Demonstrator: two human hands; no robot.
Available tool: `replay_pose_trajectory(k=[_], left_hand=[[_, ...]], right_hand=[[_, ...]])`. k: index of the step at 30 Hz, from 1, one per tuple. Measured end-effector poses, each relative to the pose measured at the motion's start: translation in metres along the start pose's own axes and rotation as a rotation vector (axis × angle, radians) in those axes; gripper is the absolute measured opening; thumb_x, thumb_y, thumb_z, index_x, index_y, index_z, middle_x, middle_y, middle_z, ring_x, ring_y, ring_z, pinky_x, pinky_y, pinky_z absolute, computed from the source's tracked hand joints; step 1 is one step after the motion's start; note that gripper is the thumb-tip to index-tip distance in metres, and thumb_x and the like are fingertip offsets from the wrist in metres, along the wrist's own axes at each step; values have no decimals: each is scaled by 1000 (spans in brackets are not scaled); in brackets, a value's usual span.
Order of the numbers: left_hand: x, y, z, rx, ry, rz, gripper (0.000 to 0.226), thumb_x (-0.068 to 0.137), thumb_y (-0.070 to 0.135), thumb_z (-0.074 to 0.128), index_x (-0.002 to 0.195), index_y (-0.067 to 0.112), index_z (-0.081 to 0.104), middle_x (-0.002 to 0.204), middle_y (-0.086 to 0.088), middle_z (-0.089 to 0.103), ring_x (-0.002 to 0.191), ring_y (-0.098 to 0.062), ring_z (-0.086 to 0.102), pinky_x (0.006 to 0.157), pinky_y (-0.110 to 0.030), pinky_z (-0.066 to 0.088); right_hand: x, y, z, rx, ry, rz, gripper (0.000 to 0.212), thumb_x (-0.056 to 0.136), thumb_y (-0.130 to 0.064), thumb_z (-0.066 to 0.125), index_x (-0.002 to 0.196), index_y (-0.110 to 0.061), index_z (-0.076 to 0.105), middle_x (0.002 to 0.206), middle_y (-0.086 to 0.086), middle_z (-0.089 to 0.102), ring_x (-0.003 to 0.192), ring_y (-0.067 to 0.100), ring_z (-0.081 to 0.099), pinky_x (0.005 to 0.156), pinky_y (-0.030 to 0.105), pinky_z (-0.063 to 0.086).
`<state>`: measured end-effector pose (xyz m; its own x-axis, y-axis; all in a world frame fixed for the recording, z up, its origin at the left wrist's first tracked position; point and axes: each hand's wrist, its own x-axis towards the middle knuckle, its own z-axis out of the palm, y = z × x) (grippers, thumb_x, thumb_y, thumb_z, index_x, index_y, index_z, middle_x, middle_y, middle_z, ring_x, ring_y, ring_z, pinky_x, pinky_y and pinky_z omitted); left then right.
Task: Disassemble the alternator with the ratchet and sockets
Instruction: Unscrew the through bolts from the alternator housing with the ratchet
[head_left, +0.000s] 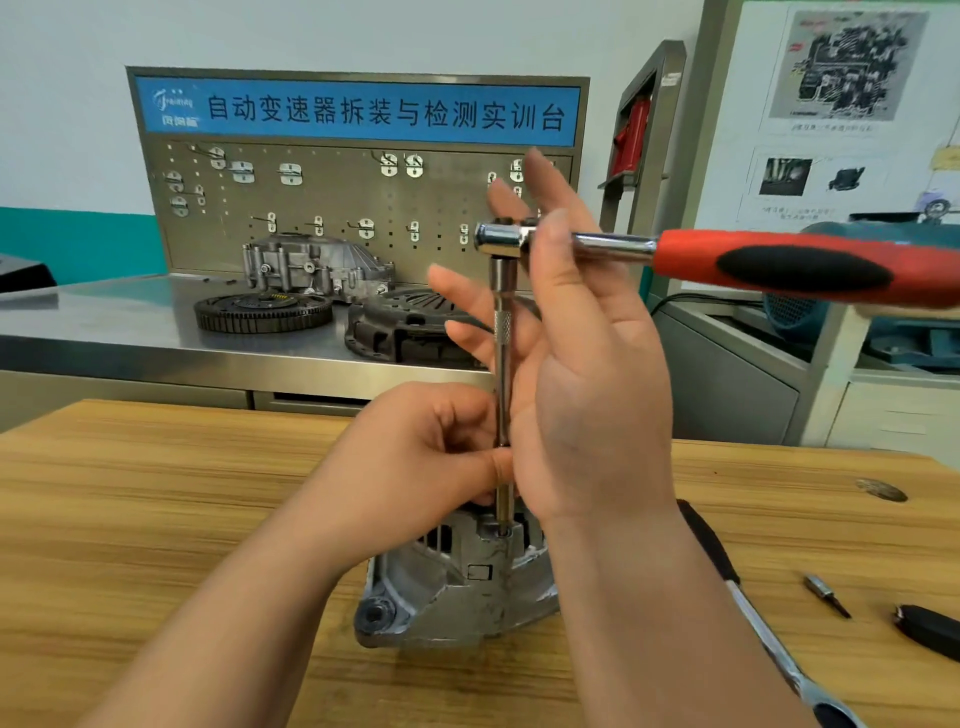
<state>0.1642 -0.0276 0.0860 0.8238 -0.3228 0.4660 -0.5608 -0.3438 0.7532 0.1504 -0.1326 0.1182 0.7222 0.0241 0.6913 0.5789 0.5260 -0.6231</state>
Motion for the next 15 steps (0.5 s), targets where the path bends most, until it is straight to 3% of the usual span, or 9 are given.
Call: replay_pose_trajectory(k=[5, 8, 10, 12, 15], left_hand=[[-4, 5, -3, -44, -78, 24, 32, 80, 23, 65, 87, -9, 64, 80, -26, 69, 80, -44, 65, 74, -57, 52], [-3, 5, -2, -61, -71, 3, 35, 78, 23, 62, 90, -11, 65, 82, -15, 74, 82, -31, 71, 78, -49, 56], [-2, 2, 0, -31, -16, -1, 24, 82, 15, 66, 91, -7, 68, 82, -14, 74, 80, -30, 71, 75, -48, 57], [0, 1, 2, 23, 29, 15, 15, 81, 10, 67, 90, -2, 70, 80, -16, 73, 77, -31, 70, 72, -48, 57], [-1, 1, 1, 33, 12, 40, 12, 82, 9, 68, 88, -2, 70, 78, -20, 71, 75, -35, 69, 72, -50, 56]], right_hand=[[2, -5, -6, 85, 12, 144, 40, 91, -48, 39, 105, -20, 63, 102, 1, 75, 73, 19, 71, 68, 26, 55], [2, -7, -5, 45, 58, 85, 38, 83, -46, 51, 112, -24, 63, 105, -1, 74, 79, 18, 70, 66, 23, 53], [2, -5, -4, -25, 68, 18, 31, 87, -37, 59, 116, -29, 64, 111, -4, 72, 88, 19, 68, 69, 21, 52], [2, -4, -3, -64, 68, -27, 27, 87, -30, 56, 113, -33, 66, 118, -7, 69, 94, 20, 68, 71, 21, 50], [2, -3, -3, -24, 32, 3, 23, 91, -35, 51, 110, -33, 65, 121, -5, 68, 86, 20, 72, 72, 23, 53]])
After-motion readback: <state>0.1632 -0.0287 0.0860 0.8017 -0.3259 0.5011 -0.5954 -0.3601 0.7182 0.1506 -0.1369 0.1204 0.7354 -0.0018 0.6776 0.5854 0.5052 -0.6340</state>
